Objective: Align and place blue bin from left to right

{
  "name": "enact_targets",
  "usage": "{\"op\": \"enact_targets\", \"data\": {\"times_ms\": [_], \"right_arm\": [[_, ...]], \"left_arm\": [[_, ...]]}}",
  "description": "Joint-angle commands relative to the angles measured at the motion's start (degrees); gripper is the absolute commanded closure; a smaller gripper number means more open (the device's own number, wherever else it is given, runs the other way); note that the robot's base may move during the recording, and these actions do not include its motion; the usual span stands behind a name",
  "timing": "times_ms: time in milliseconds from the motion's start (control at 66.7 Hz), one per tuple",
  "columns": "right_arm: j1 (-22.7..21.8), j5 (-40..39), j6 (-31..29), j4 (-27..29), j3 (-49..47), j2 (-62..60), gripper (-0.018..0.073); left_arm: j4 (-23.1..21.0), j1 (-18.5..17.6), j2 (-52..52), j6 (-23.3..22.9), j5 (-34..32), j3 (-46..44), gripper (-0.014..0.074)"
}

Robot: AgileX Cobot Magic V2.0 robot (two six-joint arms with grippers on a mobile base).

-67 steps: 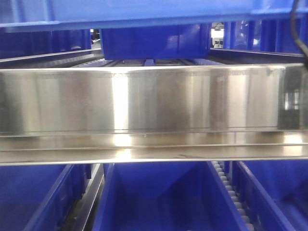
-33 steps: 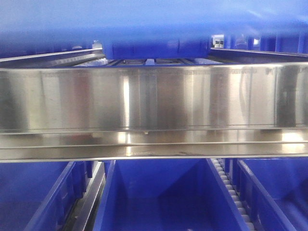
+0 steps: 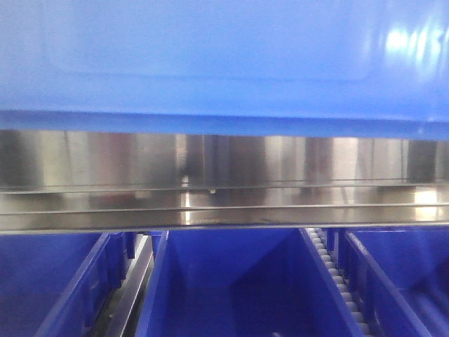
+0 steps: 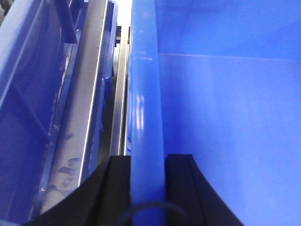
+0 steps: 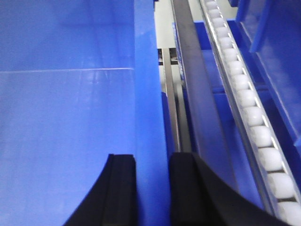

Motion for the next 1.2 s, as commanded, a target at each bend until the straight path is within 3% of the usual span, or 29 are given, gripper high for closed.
{"op": "enact_targets", "data": {"times_ms": [0,360,930,1185], "right_arm": [[0.6,-7.0,0.8,-1.9,-0.6,-0.8,0.0637],[0.6,-6.9,0.8,-2.3,-0.6,-0.8,0.0637],[0.6,-7.2,0.8,-2.3,-0.6,-0.8,0.0637],[0.6,-7.3,0.8,-2.3,-0.6,-0.8,0.0637]], "left_arm": [[-0.2,-1.2,-1.1,0.0,-4.8,0.0,0.0707],[-0.6,-1.2,-2.1,3.6,-4.8,0.6,0.0707],[-0.9,-1.2,-3.0,3.6,-5.2,0.6,0.0707],[-1.0,-1.2,-3.0,0.0,-9.1,3.4,0.0707]]}}
